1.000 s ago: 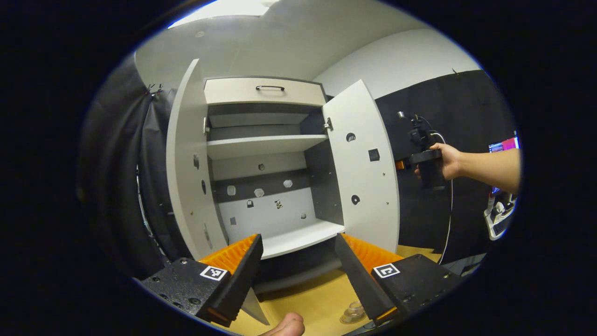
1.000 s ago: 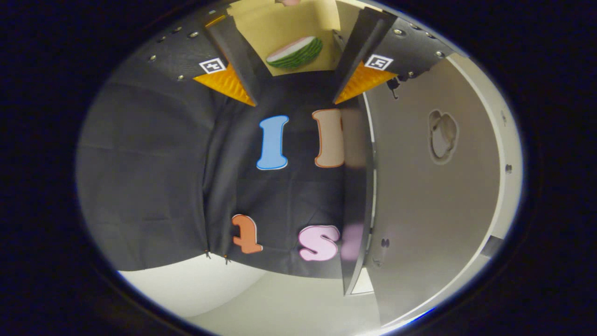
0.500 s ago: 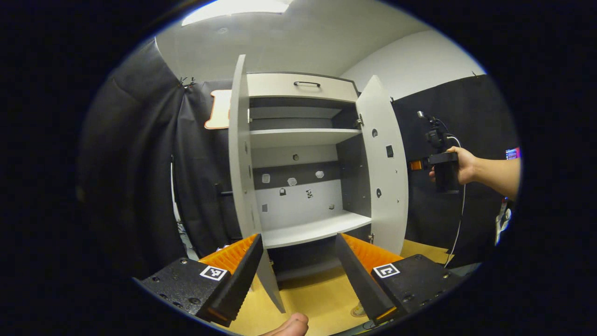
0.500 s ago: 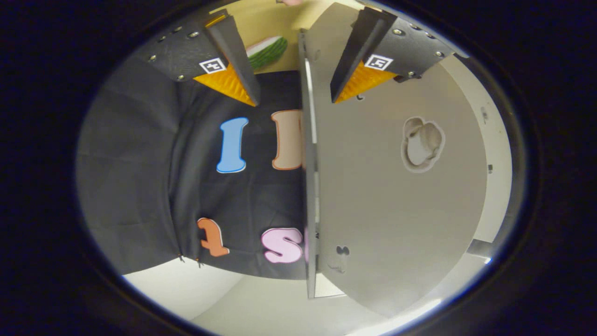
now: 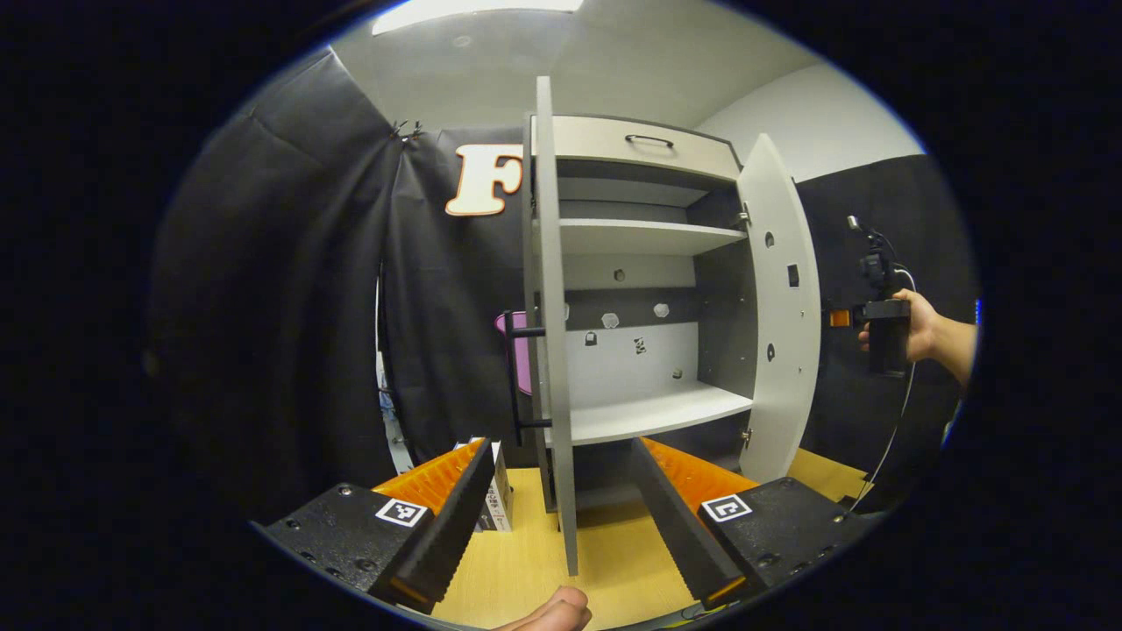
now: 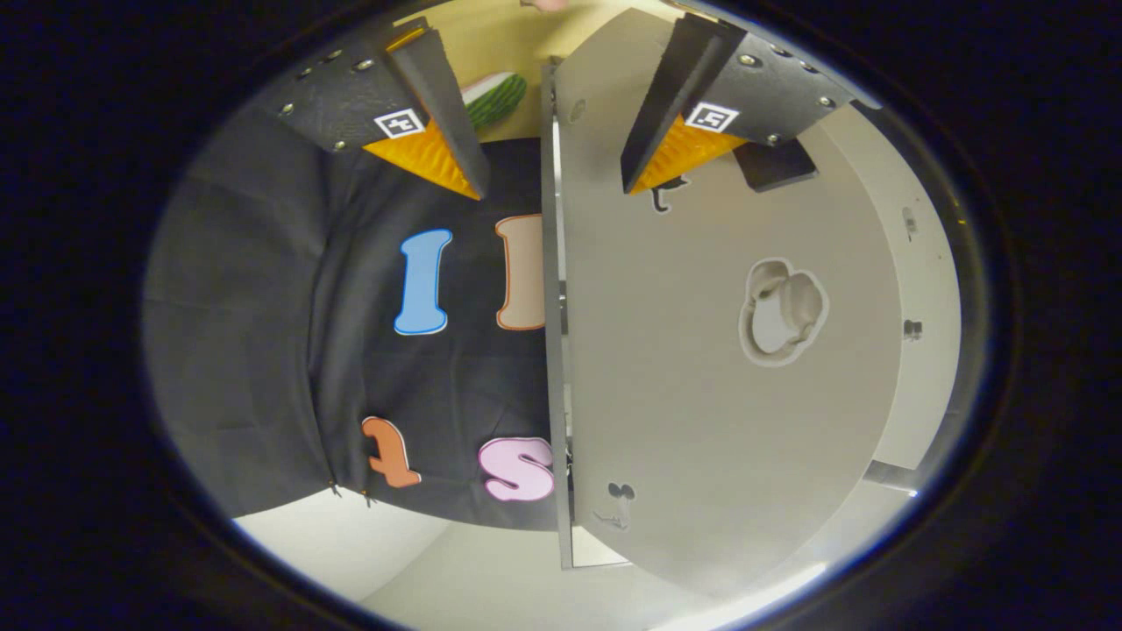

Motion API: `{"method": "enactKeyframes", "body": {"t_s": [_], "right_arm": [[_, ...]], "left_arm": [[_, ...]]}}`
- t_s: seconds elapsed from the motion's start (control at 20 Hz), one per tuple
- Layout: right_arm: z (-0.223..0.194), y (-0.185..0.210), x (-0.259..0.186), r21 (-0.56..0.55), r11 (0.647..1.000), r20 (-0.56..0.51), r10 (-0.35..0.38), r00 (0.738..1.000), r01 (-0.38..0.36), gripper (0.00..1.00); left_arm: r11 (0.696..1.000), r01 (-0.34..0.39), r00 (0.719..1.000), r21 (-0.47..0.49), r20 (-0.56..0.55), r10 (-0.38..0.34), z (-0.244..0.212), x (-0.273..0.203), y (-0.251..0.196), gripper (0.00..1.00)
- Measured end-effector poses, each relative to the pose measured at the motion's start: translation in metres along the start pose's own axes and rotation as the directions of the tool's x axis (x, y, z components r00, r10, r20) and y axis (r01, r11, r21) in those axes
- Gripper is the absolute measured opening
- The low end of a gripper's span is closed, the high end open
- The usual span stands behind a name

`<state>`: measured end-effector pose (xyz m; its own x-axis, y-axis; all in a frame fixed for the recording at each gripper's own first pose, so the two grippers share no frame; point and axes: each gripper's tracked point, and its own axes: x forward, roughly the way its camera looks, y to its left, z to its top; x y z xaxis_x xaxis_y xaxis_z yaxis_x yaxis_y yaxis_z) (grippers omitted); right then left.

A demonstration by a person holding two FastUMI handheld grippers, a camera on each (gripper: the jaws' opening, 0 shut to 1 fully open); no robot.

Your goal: Grasp the bottle in the cabinet with the left hand and place it on the coaster, then close the right door with the right hand and the left door with the left hand.

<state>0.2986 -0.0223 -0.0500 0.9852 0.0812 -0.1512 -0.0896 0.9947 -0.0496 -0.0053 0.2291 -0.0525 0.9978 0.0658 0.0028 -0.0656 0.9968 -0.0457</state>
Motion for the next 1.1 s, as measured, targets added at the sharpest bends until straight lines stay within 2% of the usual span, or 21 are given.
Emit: {"method": "enactKeyframes", "body": {"t_s": [0.2,0.25,0.4,0.6,0.9,1.0,1.1], "right_arm": [[-0.011,0.006,-0.001,-0.008,1.000,-0.005,-0.022,1.000,0.022,0.92],[-0.016,0.007,0.000,-0.005,1.000,-0.012,-0.025,1.000,0.025,0.92],[-0.025,0.012,-0.001,-0.001,1.000,-0.014,-0.026,1.000,0.026,0.93],[-0.040,0.016,-0.006,0.019,0.999,-0.020,-0.031,0.999,0.032,0.93],[-0.051,0.033,-0.018,0.031,0.999,-0.018,0.010,1.000,-0.009,0.93],[-0.051,0.046,-0.019,0.033,0.999,-0.010,0.025,1.000,-0.024,0.89],[-0.059,0.069,-0.022,0.038,0.997,-0.034,0.070,0.997,-0.068,0.89]], "left_arm": [[0.993,-0.021,0.999,-0.116,-0.045,0.016,-0.012,0.008,0.025,1.00],[0.992,-0.033,0.998,-0.122,-0.048,0.027,-0.013,0.011,0.033,0.96],[0.993,-0.041,0.998,-0.112,-0.051,0.036,-0.014,0.020,0.049,0.94],[0.995,-0.086,0.995,-0.043,-0.058,0.083,-0.018,0.029,0.077,0.94],[0.992,-0.121,0.992,-0.022,-0.040,0.120,-0.007,0.058,0.101,0.94],[0.990,-0.135,0.990,-0.030,-0.040,0.134,-0.003,0.071,0.109,0.94],[0.988,-0.149,0.988,-0.039,-0.045,0.148,0.001,0.086,0.117,0.94]]}}
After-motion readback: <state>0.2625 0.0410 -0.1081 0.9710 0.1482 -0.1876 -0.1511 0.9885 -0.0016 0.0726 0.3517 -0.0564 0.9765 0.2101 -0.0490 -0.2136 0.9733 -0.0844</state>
